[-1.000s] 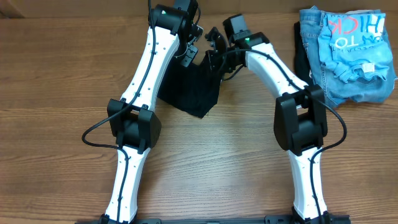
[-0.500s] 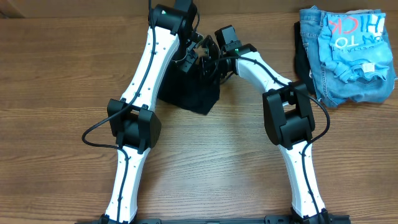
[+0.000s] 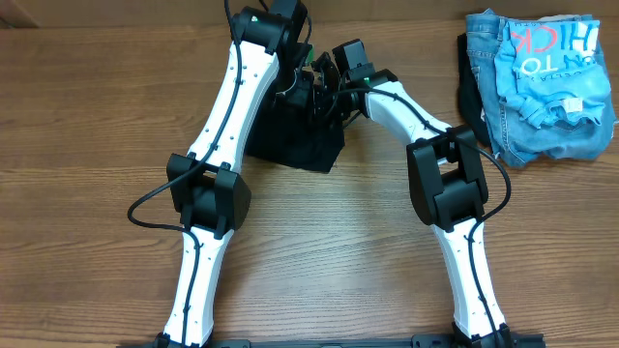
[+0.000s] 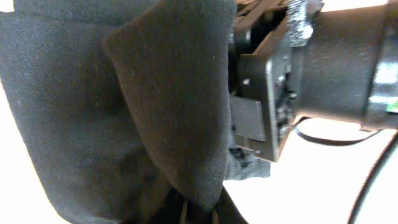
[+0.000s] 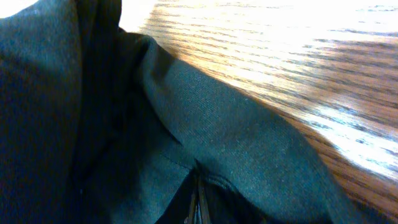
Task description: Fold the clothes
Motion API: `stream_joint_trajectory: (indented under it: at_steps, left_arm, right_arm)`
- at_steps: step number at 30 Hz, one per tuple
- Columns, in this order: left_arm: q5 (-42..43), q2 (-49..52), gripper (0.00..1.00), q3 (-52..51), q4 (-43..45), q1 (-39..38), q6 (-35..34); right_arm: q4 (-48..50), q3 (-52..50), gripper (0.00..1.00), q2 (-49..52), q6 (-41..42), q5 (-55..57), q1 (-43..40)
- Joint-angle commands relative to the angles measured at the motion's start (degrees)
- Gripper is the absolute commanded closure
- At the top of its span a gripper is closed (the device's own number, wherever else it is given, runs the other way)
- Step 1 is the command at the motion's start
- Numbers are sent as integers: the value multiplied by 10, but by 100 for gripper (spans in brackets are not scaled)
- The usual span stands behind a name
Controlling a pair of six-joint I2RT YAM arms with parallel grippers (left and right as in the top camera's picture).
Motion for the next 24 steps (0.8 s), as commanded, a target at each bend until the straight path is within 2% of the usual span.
stream_joint_trajectory:
  at_steps: [1,8,12,17,19,20,21,24]
  left_arm:
    - [75,-3,91,-3,5,-1,-23]
    - [75,-3,88,-75,70,-5,-39]
    - [68,-3,89,-81,91,-3,-38]
    - [68,-3,86,-81,111,-3,-38]
    - [77,-3,77,-81,122,-5,-39]
    - [85,-3,66,-81,124,-5,-38]
    - [110,-3,51,-81,130,-5,-38]
    - [204,-3,37,-81,153,-5,-2]
  right_arm:
    - [0,-1,96,26,2,23,7]
    - [2,11,96,22,5,22,6]
    - [-48,61,96,-12,4,23,-11]
    - [-87,68,96,-70,4,25,-51]
    - [-135,68,96,-71,4,38,-66]
    - [-151,68,96,-71,1,59,-70]
    - [-170,68,96,-71,-4,76,-74]
    - [-190,68,96,-78,-52,75,-85]
